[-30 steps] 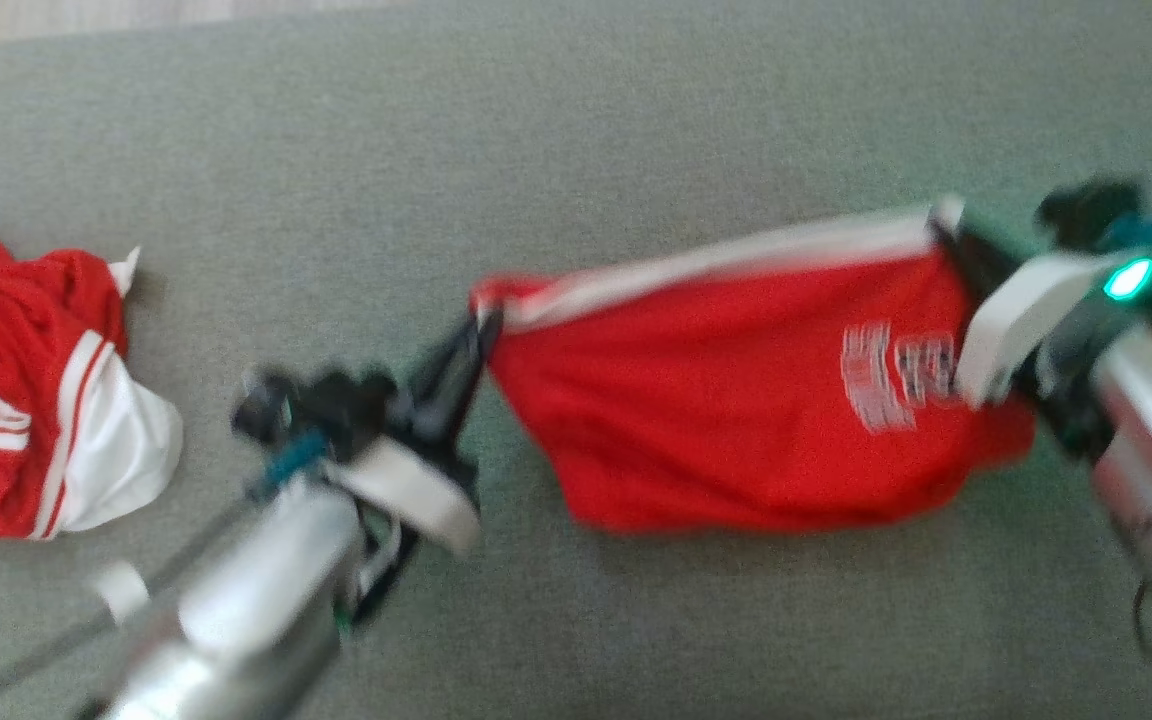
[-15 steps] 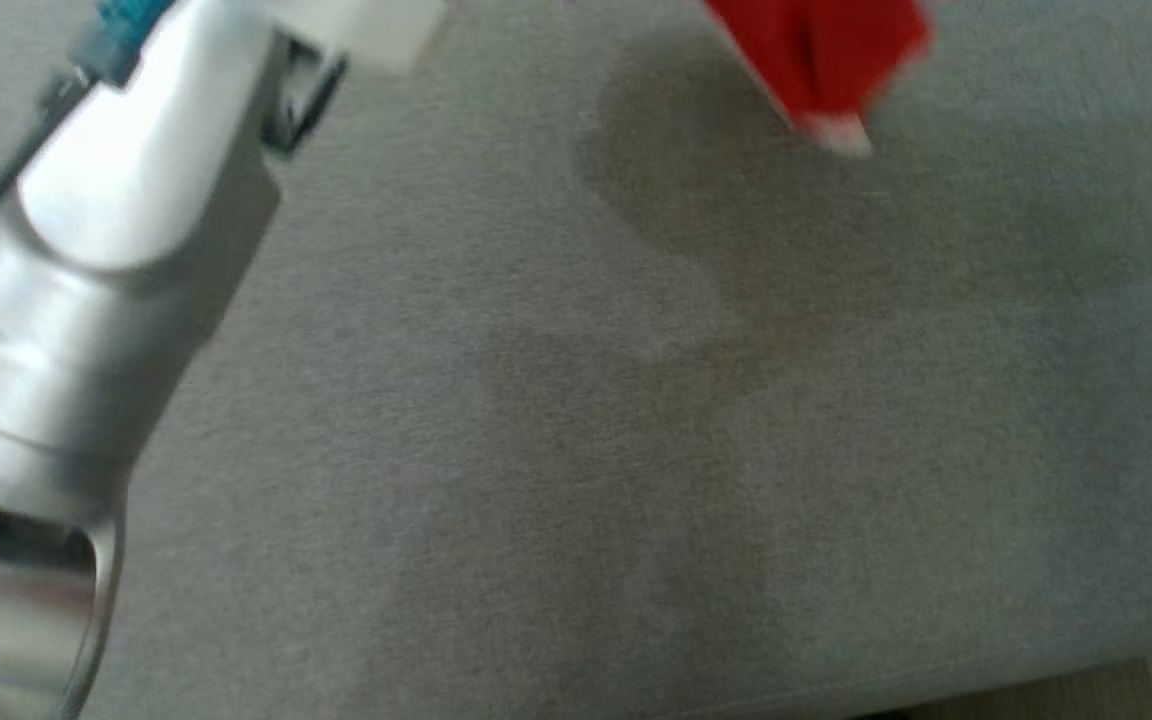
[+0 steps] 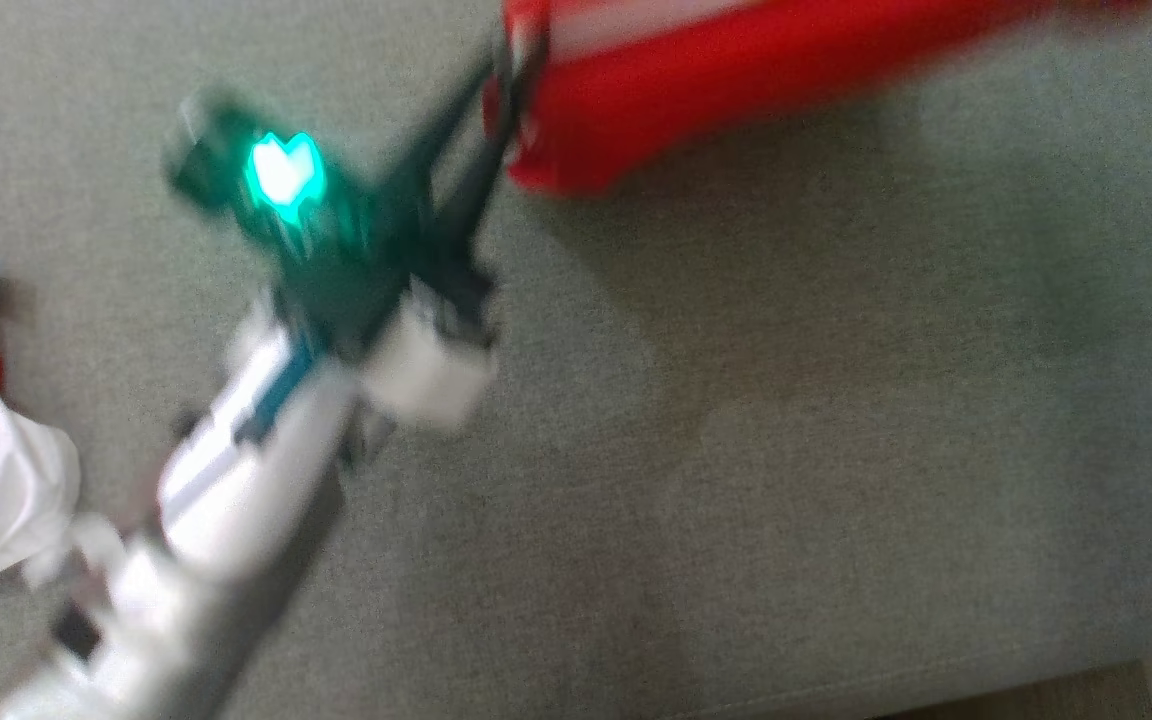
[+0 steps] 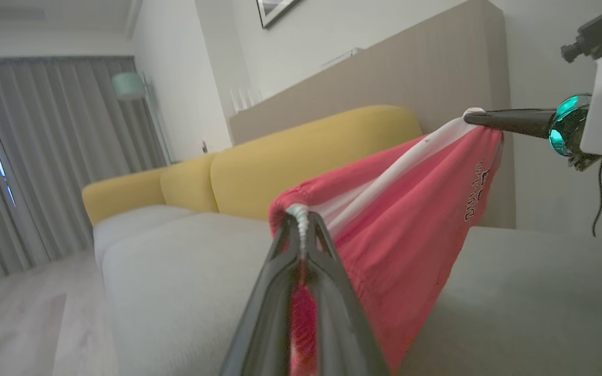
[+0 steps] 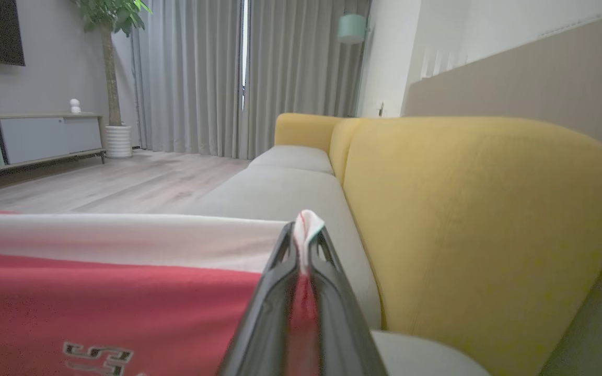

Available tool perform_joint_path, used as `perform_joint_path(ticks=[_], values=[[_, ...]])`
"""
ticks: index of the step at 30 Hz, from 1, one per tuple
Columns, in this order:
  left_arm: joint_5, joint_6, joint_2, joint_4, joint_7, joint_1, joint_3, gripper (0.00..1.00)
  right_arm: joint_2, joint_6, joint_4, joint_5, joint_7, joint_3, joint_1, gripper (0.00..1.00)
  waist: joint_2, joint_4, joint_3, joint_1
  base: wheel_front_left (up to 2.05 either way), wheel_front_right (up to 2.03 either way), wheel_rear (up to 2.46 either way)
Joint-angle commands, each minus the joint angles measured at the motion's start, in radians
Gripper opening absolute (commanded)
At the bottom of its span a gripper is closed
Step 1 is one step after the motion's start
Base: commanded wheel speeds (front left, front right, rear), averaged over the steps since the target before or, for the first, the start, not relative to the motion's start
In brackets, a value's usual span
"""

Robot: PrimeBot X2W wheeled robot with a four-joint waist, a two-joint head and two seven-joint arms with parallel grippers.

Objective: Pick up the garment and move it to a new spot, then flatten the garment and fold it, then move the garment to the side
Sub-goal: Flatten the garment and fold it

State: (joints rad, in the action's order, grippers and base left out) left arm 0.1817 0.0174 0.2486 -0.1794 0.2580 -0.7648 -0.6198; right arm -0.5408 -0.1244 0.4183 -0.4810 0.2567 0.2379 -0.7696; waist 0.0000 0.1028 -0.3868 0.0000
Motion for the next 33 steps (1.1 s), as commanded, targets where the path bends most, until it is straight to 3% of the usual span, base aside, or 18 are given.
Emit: perform_joint_path(ticks=[1, 9, 17, 22, 28, 33], values=[[-0.002, -0.008, 0.036, 0.040, 0.004, 0.002, 0.038, 0.00, -0.017, -0.006, -0.035, 0.003, 0.005, -0.025, 0.026, 0.00, 0.0000, -0.002, 0.017, 0.0000, 0.00, 0.00, 0.00], [0.033, 0.006, 0.004, 0.068, 0.004, 0.459, 0.043, 0.00, 0.073, -0.006, -0.205, 0.019, -0.056, -0.137, 0.503, 0.00, 0.0000, 0.003, 0.131, 0.0000, 0.00, 0.00, 0.00], [0.051, 0.050, 0.007, 0.018, 0.004, 0.669, 0.011, 0.00, 0.139, -0.006, -0.395, 0.017, -0.171, -0.228, 0.823, 0.00, 0.0000, -0.024, 0.156, 0.0000, 0.00, 0.00, 0.00], [0.091, 0.083, 0.034, 0.018, -0.032, 0.720, -0.035, 0.00, 0.153, -0.006, -0.524, 0.015, -0.239, -0.291, 0.940, 0.00, 0.0000, -0.049, 0.154, 0.0000, 0.00, 0.00, 0.00], [0.162, 0.106, 0.069, 0.112, -0.114, 0.734, -0.098, 0.00, 0.165, -0.006, -0.664, 0.039, -0.309, -0.387, 1.006, 0.00, 0.0000, -0.089, 0.147, 0.0000, 0.00, 0.00, 0.00], [0.257, 0.109, 0.030, 0.183, -0.116, 0.677, -0.077, 0.00, 0.163, -0.006, -0.685, 0.053, -0.349, -0.413, 0.941, 0.00, 0.0000, -0.127, 0.125, 0.0000, 0.00, 0.00, 0.00]])
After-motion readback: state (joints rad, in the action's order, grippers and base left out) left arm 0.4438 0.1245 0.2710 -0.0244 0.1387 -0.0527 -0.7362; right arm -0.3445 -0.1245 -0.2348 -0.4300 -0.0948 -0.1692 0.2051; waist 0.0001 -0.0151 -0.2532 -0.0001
